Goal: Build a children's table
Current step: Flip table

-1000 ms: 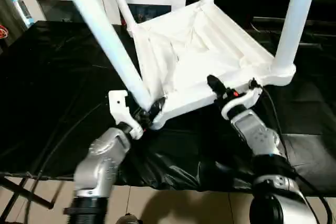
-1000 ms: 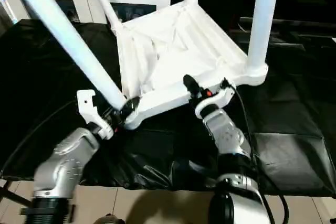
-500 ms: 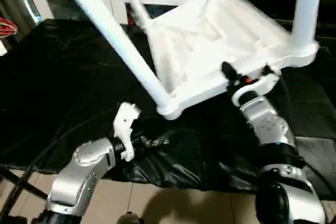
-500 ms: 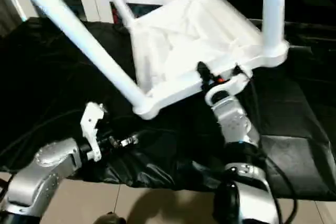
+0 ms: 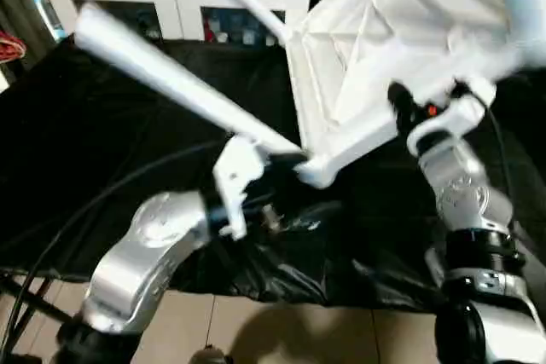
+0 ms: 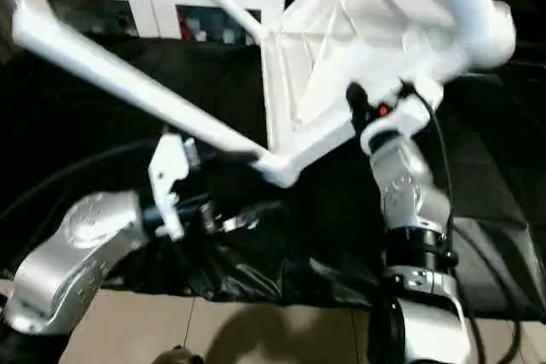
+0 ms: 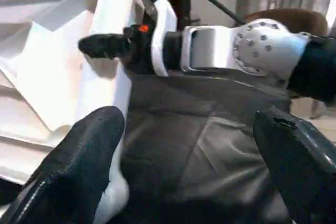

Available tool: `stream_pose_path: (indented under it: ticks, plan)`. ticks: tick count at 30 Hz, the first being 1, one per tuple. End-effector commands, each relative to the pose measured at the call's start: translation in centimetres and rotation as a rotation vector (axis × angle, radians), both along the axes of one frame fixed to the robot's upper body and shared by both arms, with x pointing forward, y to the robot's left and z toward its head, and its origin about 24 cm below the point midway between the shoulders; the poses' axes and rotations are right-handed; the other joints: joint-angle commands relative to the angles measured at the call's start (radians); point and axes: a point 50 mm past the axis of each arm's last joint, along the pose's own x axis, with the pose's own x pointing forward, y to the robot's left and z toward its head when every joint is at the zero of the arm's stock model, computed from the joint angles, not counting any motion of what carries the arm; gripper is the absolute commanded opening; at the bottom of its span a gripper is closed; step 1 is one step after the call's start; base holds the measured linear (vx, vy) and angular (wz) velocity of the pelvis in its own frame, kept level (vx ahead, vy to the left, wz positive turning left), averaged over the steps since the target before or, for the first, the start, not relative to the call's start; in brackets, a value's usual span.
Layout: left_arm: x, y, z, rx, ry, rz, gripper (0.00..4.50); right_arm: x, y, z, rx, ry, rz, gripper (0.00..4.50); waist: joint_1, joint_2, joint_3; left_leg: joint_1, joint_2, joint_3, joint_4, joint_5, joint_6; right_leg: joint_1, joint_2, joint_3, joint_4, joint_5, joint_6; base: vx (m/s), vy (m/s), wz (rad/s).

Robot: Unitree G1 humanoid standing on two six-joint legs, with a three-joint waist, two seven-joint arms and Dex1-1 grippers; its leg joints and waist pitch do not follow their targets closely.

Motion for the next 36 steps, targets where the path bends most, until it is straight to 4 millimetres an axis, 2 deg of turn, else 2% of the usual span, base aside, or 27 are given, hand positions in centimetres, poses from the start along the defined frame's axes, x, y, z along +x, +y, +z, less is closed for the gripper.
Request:
stream_pose_path:
  ticks: [1, 6, 7, 8, 9, 10, 11, 13, 14, 15, 16, 18, 19, 21, 23, 24, 27, 28, 30, 32, 33, 36]
  plan:
    - [0.5, -0.4, 1.7, 0.006, -0.095, 0.019, 4.5, -0.4, -1.3, 2.1, -0.143, -0.045, -0.07, 2.07, -0.005, -0.023, -0.073, 0.01, 0.01, 0.007, -0.062, -0.138, -0.015, 0.056, -0.037, 0.053, -0.077, -0.228, -0.067, 0.0, 0.0, 0.0]
    - [1.4, -0.7, 3.9, -0.017, -0.174, 0.059, 4.5, -0.7, -1.5, 2.9, -0.198, -0.032, -0.096, 2.06, -0.006, -0.029, -0.075, 0.001, 0.008, 0.005, -0.061, -0.122, -0.022, 0.062, -0.039, 0.052, -0.07, -0.193, -0.067, 0.0, 0.0, 0.0]
    - [1.6, -0.8, 4.7, -0.025, -0.212, 0.066, 4.5, -0.8, -1.5, 3.0, -0.217, -0.024, -0.105, 2.06, -0.005, -0.029, -0.074, 0.002, 0.008, 0.005, -0.061, -0.119, -0.023, 0.062, -0.038, 0.052, -0.071, -0.189, -0.066, 0.0, 0.0, 0.0]
    - [2.0, -1.0, 5.9, -0.03, -0.283, 0.092, 4.5, -1.0, -1.3, 3.2, -0.253, -0.01, -0.111, 2.06, -0.005, -0.036, -0.076, 0.003, 0.008, 0.006, -0.059, -0.108, -0.021, 0.062, -0.036, 0.052, -0.068, -0.172, -0.066, 0.0, 0.0, 0.0]
    - [2.1, -1.0, 6.2, -0.031, -0.301, 0.099, 4.5, -1.0, -1.3, 3.2, -0.261, -0.007, -0.112, 2.05, -0.003, -0.032, -0.077, 0.007, 0.009, 0.006, -0.059, -0.107, -0.02, 0.059, -0.035, 0.053, -0.067, -0.161, -0.065, 0.0, 0.0, 0.0]
    - [2.5, -1.2, 7.7, -0.036, -0.391, 0.131, 4.5, -1.3, -1.1, 3.3, -0.301, 0.011, -0.122, 2.04, -0.005, -0.033, -0.075, 0.003, 0.009, 0.005, -0.06, -0.108, -0.023, 0.061, -0.037, 0.052, -0.068, -0.161, -0.067, 0.0, 0.0, 0.0]
    - [2.5, -1.2, 7.7, -0.036, -0.391, 0.131, 4.5, -1.3, -1.1, 3.3, -0.301, 0.011, -0.122, 2.04, -0.003, -0.035, -0.076, 0.006, 0.009, 0.005, -0.059, -0.11, -0.028, 0.062, -0.035, 0.052, -0.069, -0.164, -0.056, 0.0, 0.0, 0.0]
    - [2.8, -1.2, 9.0, -0.039, -0.472, 0.16, 4.5, -1.6, -0.7, 3.3, -0.35, 0.027, -0.123, 2.04, -0.007, -0.041, -0.073, 0.001, 0.008, 0.003, -0.061, -0.108, -0.036, 0.063, -0.037, 0.052, -0.069, -0.161, -0.053, 0.0, 0.0, 0.0]
    - [2.8, -1.2, 9.0, -0.039, -0.472, 0.16, 4.5, -1.6, -0.7, 3.3, -0.35, 0.027, -0.123, 2.04, -0.005, -0.04, -0.074, 0.002, 0.008, 0.003, -0.06, -0.11, -0.036, 0.063, -0.037, 0.052, -0.069, -0.166, -0.05, 0.0, 0.0, 0.0]
    - [2.9, -1.3, 9.7, -0.042, -0.521, 0.173, 4.5, -1.9, -0.4, 3.2, -0.385, 0.037, -0.123, 2.04, -0.007, -0.044, -0.073, 0.0, 0.008, 0.004, -0.06, -0.113, -0.039, 0.063, -0.038, 0.052, -0.071, -0.174, -0.043, 0.0, 0.0, 0.0]
    - [3.0, -1.3, 10.6, -0.036, -0.594, 0.185, 4.5, -2.2, 0.2, 2.9, -0.423, 0.053, -0.112, 2.03, -0.005, -0.044, -0.074, 0.003, 0.008, 0.004, -0.06, -0.115, -0.041, 0.061, -0.039, 0.053, -0.07, -0.176, -0.037, 0.0, 0.0, 0.0]
    - [3.0, -1.4, 11.2, -0.031, -0.642, 0.192, 4.5, -2.5, 0.6, 2.7, -0.446, 0.063, -0.104, 2.02, -0.004, -0.042, -0.075, 0.002, 0.009, 0.001, -0.062, -0.108, -0.048, 0.062, -0.037, 0.052, -0.07, -0.166, -0.026, 0.0, 0.0, 0.0]
    - [3.0, -1.4, 11.6, -0.016, -0.684, 0.204, 4.5, -2.7, 1.0, 2.4, -0.473, 0.075, -0.094, 2.02, -0.006, -0.046, -0.076, 0.002, 0.01, 0.0, -0.062, -0.108, -0.052, 0.062, -0.037, 0.051, -0.068, -0.157, -0.026, 0.0, 0.0, 0.0]
    - [3.0, -1.5, 12.1, 0.03, -0.78, 0.214, 4.5, -2.9, 1.8, 2.0, -0.502, 0.092, -0.074, 2.02, -0.009, -0.047, -0.074, 0.003, 0.011, -0.002, -0.064, -0.13, -0.064, 0.062, -0.039, 0.051, -0.069, -0.162, -0.021, 0.0, 0.0, 0.0]
    - [3.0, -1.5, 12.3, 0.053, -0.825, 0.213, 4.5, -2.9, 2.1, 1.9, -0.508, 0.097, -0.067, 2.01, -0.011, -0.049, -0.071, 0.005, 0.01, -0.002, -0.066, -0.165, -0.068, 0.059, -0.039, 0.05, -0.076, -0.209, -0.008, 0.0, 0.0, 0.0]
    - [3.0, -1.4, 12.7, 0.074, -0.894, 0.231, 4.5, -2.9, 2.6, 1.6, -0.521, 0.111, -0.053, 2.01, -0.013, -0.055, -0.07, 0.007, 0.01, -0.002, -0.067, -0.187, -0.072, 0.057, -0.04, 0.05, -0.08, -0.247, 0.0, 0.0, 0.0, 0.0]
    - [3.0, -1.3, 13.3, 0.08, -0.964, 0.26, 4.5, -2.9, 3.0, 1.2, -0.547, 0.129, -0.035, 2.01, -0.013, -0.052, -0.069, 0.011, 0.011, -0.005, -0.07, -0.223, -0.082, 0.054, -0.043, 0.049, -0.085, -0.301, 0.017, 0.0, 0.0, 0.0]
    - [3.0, -1.3, 13.3, 0.08, -0.964, 0.26, 4.5, -2.9, 3.0, 1.2, -0.547, 0.129, -0.035, 2.35, -0.013, -0.052, -0.069, 0.011, 0.012, -0.006, -0.07, -0.227, -0.084, 0.054, -0.044, 0.049, -0.084, -0.304, 0.017, 0.0, 0.0, 0.0]
    - [3.6, -0.8, 13.9, 0.135, -1.056, 0.338, 4.5, -3.0, 3.4, 0.7, -0.576, 0.143, -0.005, 2.69, -0.014, -0.063, -0.07, 0.01, 0.012, -0.007, -0.07, -0.232, -0.082, 0.054, -0.042, 0.048, -0.085, -0.306, 0.017, 0.0, 0.0, 0.0]
    - [3.6, -0.8, 13.9, 0.14, -1.062, 0.344, 4.5, -3.0, 3.4, 0.7, -0.578, 0.143, -0.004, 2.8, -0.014, -0.057, -0.07, 0.01, 0.012, -0.01, -0.071, -0.23, -0.087, 0.054, -0.043, 0.049, -0.082, -0.295, 0.019, 0.0, 0.0, 0.0]
    - [4.4, -0.2, 14.0, 0.203, -1.13, 0.405, 4.5, -3.1, 3.4, 0.4, -0.601, 0.156, -0.008, 2.92, -0.014, -0.063, -0.071, 0.01, 0.012, -0.01, -0.071, -0.225, -0.088, 0.055, -0.044, 0.048, -0.081, -0.283, 0.016, 0.0, 0.0, 0.0]
    - [5.3, 0.6, 14.2, 0.261, -1.174, 0.484, 4.5, -3.2, 3.3, -0.1, -0.608, 0.162, -0.016, 2.92, -0.017, -0.062, -0.072, 0.011, 0.012, -0.01, -0.07, -0.222, -0.089, 0.054, -0.043, 0.049, -0.08, -0.27, 0.014, 0.0, 0.0, 0.0]
